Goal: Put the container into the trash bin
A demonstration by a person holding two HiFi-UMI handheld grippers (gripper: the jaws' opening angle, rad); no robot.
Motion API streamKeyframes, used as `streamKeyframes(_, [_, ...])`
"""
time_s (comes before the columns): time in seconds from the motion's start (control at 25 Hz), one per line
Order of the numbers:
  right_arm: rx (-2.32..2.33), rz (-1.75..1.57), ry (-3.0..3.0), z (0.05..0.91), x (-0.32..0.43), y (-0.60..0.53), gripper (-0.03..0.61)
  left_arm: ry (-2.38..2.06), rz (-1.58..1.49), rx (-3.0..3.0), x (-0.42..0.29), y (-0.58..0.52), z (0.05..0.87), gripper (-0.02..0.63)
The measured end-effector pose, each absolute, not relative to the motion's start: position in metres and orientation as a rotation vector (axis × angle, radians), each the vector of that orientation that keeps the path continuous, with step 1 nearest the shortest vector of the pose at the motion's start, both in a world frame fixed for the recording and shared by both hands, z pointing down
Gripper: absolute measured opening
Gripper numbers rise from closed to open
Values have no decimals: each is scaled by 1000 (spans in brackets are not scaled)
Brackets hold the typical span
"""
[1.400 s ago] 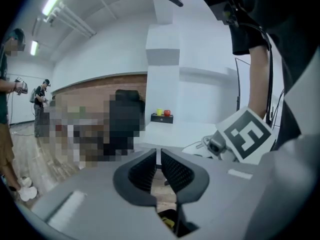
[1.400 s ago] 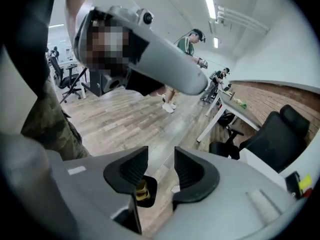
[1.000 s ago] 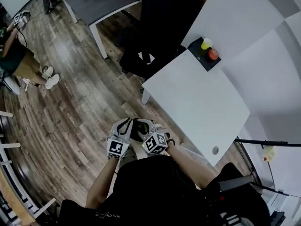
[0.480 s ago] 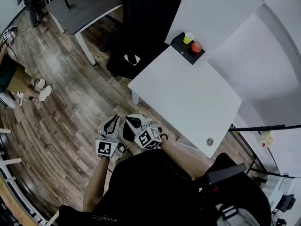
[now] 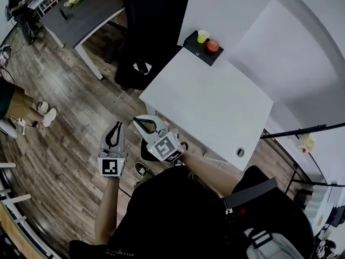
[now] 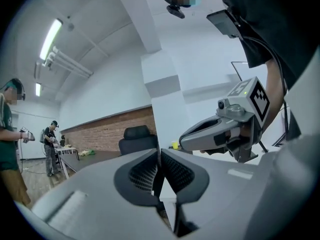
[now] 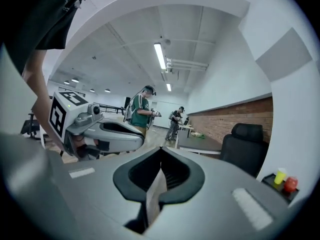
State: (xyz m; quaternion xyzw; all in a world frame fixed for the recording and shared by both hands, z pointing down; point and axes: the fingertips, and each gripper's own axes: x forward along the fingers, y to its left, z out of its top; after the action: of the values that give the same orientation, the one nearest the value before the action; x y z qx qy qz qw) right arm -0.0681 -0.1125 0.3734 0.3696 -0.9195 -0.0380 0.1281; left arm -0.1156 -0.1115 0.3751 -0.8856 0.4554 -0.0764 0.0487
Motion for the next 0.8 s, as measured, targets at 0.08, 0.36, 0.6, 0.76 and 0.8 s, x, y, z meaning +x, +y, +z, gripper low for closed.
streamKeyframes(0.08, [1096,-123,-2699,360,-68,-116,15,1394,-214,-2677,-116,-115,365,2])
streamKeyframes(0.36, [1169,-209,-2741,319,-64,-117,15,1378,-133,-2636,-118,-111,329,2])
streamKeyframes(0.6, [1195,-264,-2822,283,-63,-109,15,1356,-39,-2593,-117,-105,290,1])
streamKeyframes(0.76, [1215,-326,-2840,266,-62,-103,14,1339,13,-2556,-114,-103,268,0])
streamKeyframes(0.8, [1217,-317,-2837,267,-62,-101,14,1341,-1,-2552,-114,-102,268,0])
